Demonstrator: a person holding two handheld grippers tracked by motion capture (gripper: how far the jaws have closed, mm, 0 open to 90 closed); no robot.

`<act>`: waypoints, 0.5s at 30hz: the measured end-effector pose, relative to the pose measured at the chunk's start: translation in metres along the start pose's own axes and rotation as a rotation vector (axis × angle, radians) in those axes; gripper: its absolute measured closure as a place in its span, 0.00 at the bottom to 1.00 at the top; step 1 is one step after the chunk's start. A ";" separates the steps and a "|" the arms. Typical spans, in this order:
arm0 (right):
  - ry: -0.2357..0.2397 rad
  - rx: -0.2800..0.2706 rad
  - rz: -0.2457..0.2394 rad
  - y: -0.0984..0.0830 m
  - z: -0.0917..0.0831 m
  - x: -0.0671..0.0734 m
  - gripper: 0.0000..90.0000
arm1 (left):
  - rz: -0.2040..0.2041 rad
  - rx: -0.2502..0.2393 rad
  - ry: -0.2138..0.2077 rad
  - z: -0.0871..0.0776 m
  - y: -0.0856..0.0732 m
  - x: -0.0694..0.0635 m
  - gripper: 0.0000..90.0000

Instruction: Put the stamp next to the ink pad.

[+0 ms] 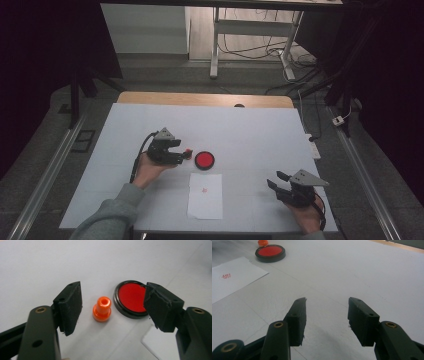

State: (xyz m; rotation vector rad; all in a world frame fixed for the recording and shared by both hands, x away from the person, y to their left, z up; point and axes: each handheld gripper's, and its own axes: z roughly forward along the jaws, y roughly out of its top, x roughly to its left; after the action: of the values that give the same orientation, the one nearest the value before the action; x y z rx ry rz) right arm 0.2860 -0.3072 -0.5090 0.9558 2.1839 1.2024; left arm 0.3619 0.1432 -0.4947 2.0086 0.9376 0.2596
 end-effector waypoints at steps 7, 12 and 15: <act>0.014 0.007 -0.008 -0.001 0.002 0.001 0.53 | 0.020 0.014 0.004 -0.029 -0.015 -0.012 0.34; 0.007 0.008 -0.005 -0.002 -0.001 -0.001 0.52 | 0.023 0.027 0.023 -0.048 -0.033 -0.021 0.34; 0.005 0.006 0.000 -0.001 -0.001 -0.002 0.52 | 0.027 0.019 0.035 -0.061 -0.042 -0.026 0.34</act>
State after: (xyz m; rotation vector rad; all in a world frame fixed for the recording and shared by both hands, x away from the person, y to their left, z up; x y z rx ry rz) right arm 0.2862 -0.3096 -0.5092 0.9558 2.1930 1.1996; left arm 0.2915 0.1778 -0.4874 2.0413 0.9381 0.3027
